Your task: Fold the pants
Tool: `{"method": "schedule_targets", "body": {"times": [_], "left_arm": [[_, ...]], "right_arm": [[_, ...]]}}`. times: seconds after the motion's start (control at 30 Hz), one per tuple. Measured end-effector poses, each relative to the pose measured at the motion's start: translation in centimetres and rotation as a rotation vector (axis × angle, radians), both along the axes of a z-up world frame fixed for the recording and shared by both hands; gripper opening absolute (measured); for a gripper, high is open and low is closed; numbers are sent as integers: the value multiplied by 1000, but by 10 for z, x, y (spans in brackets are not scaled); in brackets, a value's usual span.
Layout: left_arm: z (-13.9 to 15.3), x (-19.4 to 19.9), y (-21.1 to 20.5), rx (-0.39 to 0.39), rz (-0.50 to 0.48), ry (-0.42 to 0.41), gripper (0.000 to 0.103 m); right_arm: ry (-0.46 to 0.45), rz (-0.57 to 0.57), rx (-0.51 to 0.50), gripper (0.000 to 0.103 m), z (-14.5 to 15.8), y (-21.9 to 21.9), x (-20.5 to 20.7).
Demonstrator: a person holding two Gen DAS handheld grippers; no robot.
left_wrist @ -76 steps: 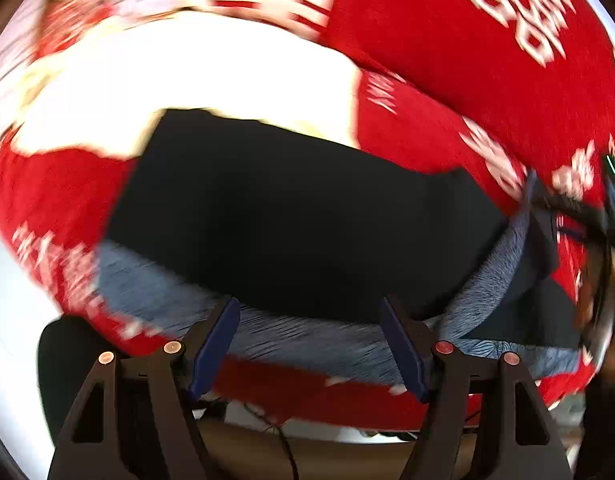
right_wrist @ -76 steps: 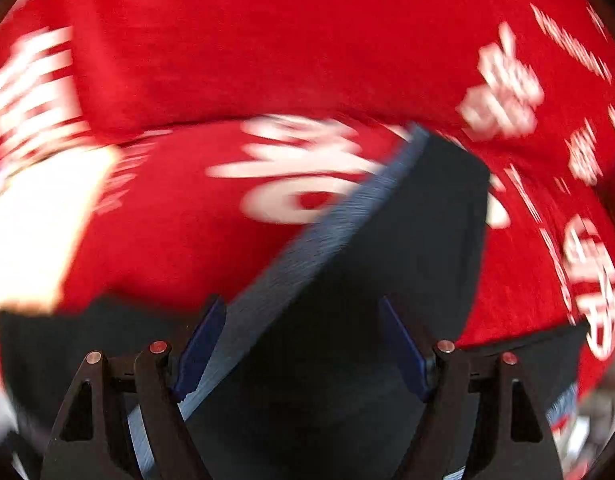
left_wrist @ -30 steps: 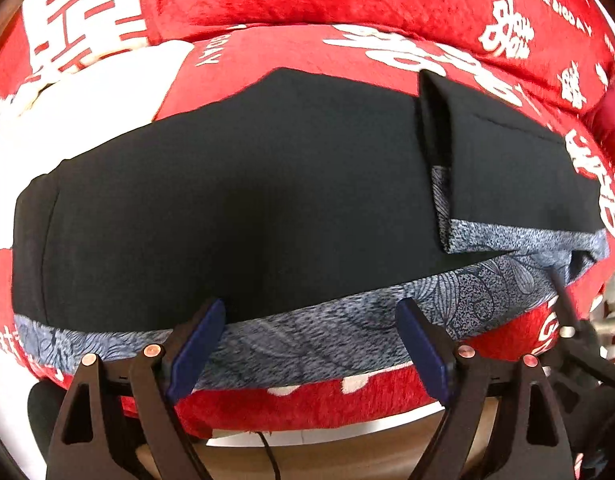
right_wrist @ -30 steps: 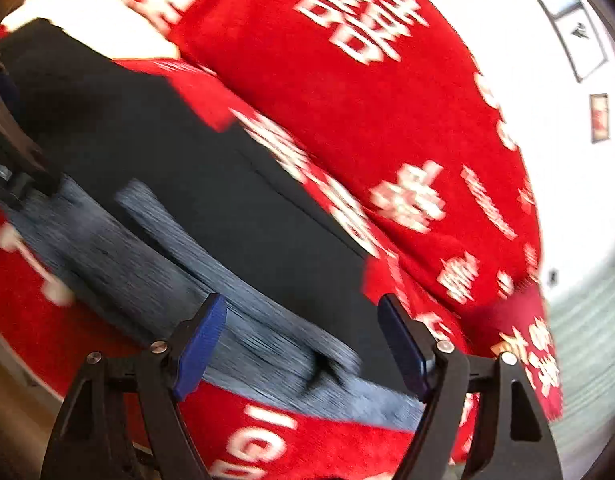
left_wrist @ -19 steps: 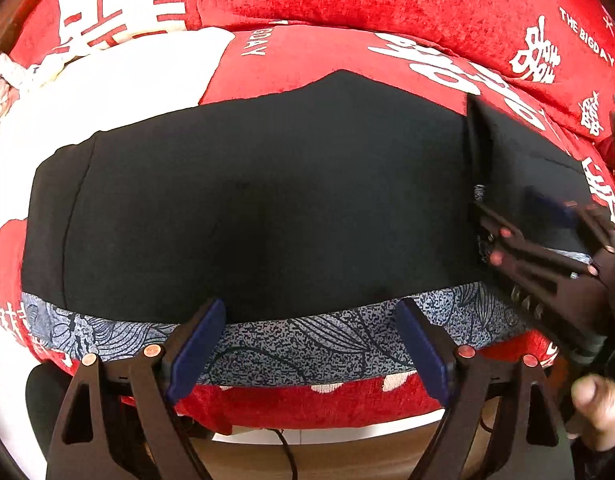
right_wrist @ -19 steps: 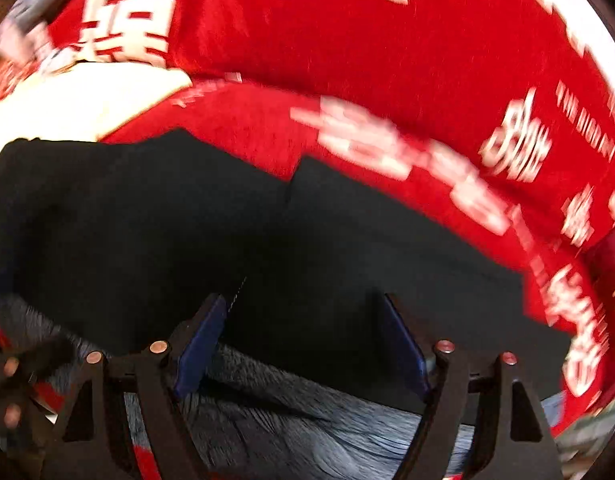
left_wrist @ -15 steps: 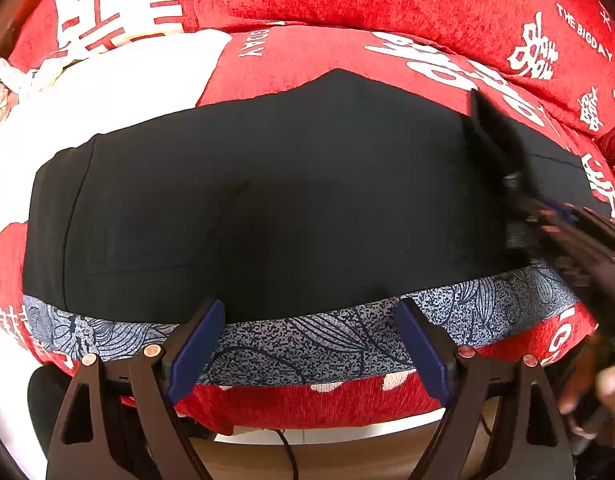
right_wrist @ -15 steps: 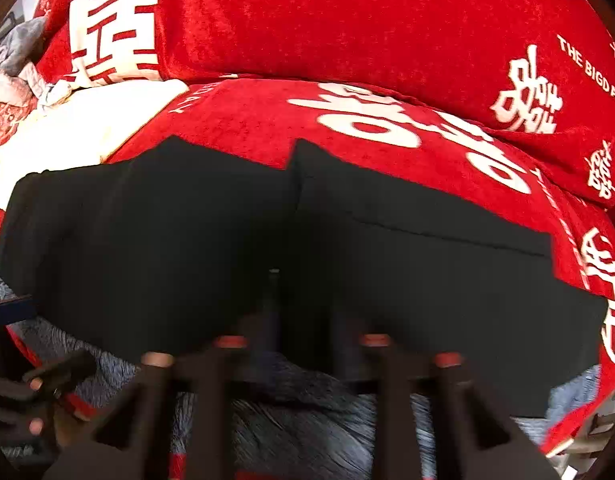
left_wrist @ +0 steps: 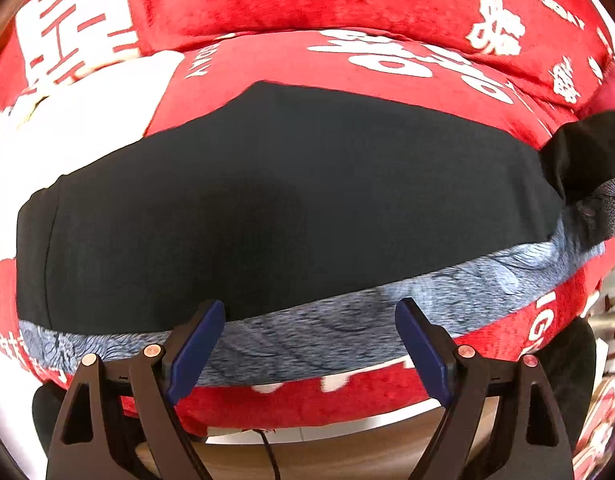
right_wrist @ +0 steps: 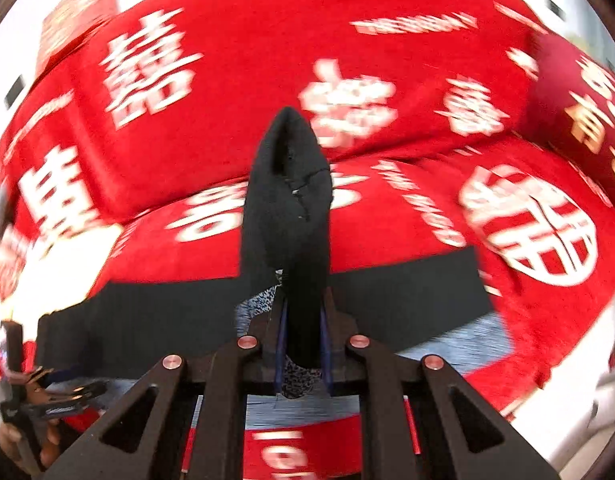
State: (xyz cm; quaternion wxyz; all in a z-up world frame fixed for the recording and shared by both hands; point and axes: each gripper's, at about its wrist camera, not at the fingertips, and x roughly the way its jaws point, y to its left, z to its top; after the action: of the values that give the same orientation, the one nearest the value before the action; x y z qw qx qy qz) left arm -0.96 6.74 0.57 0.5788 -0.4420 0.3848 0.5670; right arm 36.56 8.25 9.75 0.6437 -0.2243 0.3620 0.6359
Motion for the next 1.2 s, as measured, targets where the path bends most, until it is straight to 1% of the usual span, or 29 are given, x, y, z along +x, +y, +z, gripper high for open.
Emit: {"method": "schedule_targets", "body": {"times": [0.07,0.13,0.2,0.23,0.27,0.3,0.37,0.4,0.43,0.47,0.5,0.53,0.6,0.67,0.7,0.73,0.77,0.8,0.9,0.97,1.0,1.03,1.1,1.13,1.17,1.2], "left_arm": [[1,11,3,-5,-25,-1,88],[-2,21,8,-23,-43,-6,88],[-7,29,11,-42,-48,2,88],[-8,32,12,-49,-49,4,88],[-9,34,12,-56,-49,4,88],[-10,36,12,-61,-48,6,88],[-11,39,12,-61,-47,18,88],[-11,40,11,-62,-44,25,88],[-11,40,12,-64,-41,28,88],[-12,41,13,-65,-37,31,88],[-12,42,13,-66,-34,33,88],[-14,43,14,-68,-30,39,88],[-16,45,17,-69,-30,54,88],[-16,49,18,-66,-38,71,88],[-17,51,18,-65,-42,78,88],[-17,53,19,-66,-47,86,88],[-16,55,19,-67,-49,89,88],[-15,56,19,-65,-49,88,88],[-12,59,20,-56,-46,65,88],[-15,60,21,-61,-54,78,88],[-18,61,22,-67,-58,84,88],[-21,61,23,-70,-57,87,91],[-23,61,24,-61,-52,102,96],[-23,60,24,-64,-50,97,96],[-22,58,24,-66,-46,93,96],[-20,56,23,-65,-39,109,96]], "right_arm": [[3,-67,-26,15,-20,2,33],[24,-121,-76,15,-45,6,65],[79,-147,-105,15,-69,8,89],[125,-144,-123,15,-81,10,99],[150,-142,-131,17,-87,10,103],[184,-142,-130,23,-91,9,109],[247,-140,-105,28,-93,3,117],[290,-137,-96,43,-93,0,121],[326,-141,-79,52,-93,-5,125],[368,-141,-43,69,-93,-11,127],[390,-130,-29,79,-96,-13,127],[406,-115,-26,81,-98,-14,127],[404,-91,-33,81,-103,-12,126],[377,-103,-51,80,-110,-8,125],[372,-105,-60,65,-114,-6,126],[363,-110,-71,46,-115,-4,127],[346,-130,-89,8,-114,-2,130],[345,-153,-77,9,-109,-6,135],[346,-166,23,9,-79,-20,143],[334,-170,43,9,-70,-24,146],[307,-168,26,9,-72,-22,144],[274,-169,-4,9,-78,-17,143],[227,-182,-106,10,-105,-4,140],[218,-187,-145,11,-115,2,138],[212,-194,-137,11,-117,2,138],[200,-206,-127,18,-112,1,137]]}}
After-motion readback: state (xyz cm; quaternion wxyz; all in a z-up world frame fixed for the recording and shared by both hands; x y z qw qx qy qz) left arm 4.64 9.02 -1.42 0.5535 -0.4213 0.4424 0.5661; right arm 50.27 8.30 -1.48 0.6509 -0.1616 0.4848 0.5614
